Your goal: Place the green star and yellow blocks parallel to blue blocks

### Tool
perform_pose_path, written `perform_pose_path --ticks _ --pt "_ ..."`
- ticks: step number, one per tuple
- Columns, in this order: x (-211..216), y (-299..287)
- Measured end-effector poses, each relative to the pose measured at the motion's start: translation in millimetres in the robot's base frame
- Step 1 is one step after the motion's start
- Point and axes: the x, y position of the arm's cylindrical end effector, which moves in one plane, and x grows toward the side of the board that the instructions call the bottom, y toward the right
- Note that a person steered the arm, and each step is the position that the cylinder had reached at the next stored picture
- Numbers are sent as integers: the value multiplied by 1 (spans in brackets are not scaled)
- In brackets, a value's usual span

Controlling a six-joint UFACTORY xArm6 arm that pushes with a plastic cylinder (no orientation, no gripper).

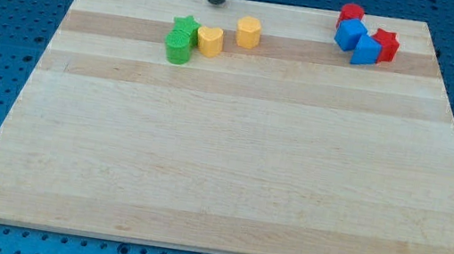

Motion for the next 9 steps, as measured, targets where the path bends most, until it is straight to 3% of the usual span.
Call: perform_pose_path --ticks 1,2,4,8,9 --pt "54 -30" --pt "80 -63" --pt "74 -87" --pt "105 -62" --pt "105 -22"
